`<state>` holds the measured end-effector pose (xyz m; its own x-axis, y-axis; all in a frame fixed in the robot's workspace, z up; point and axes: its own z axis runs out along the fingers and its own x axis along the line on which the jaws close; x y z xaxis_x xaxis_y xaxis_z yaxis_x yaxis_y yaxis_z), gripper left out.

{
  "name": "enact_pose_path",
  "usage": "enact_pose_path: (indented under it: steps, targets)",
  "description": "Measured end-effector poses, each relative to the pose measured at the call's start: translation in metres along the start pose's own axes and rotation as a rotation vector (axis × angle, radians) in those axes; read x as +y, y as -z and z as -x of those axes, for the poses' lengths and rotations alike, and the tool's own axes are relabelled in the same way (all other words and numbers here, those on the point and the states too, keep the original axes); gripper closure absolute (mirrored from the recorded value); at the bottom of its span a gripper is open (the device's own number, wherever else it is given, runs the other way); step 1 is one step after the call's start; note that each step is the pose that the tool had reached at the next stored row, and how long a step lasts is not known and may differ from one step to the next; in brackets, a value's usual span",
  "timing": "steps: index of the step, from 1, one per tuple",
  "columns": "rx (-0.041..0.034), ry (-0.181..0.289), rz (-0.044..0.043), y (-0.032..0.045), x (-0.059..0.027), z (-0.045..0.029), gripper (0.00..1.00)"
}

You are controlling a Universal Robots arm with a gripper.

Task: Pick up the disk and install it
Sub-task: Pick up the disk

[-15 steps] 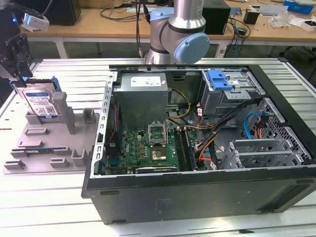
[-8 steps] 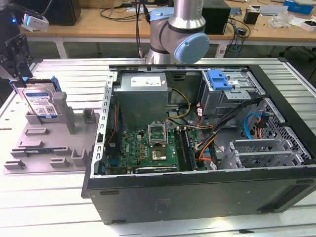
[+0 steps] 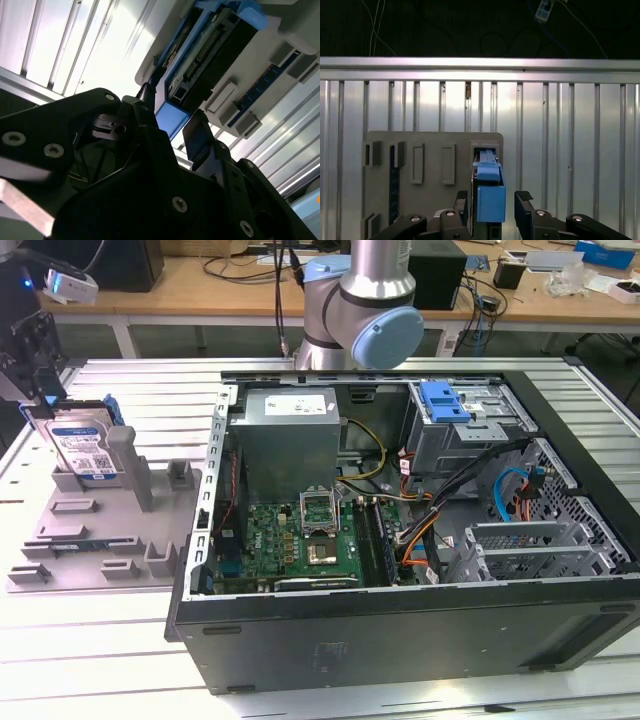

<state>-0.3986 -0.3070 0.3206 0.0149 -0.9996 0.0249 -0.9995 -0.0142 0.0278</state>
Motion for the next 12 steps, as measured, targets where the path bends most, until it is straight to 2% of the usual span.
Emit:
enact_pose_path:
  steps: [5, 12]
  targets:
    - [0.0032, 0.0, 0.0, -0.0021, -0.0001, 0.0001, 0.5]
    - [0.0148, 0.0, 0.0, -0.0049, -0.0002, 0.0001, 0.5]
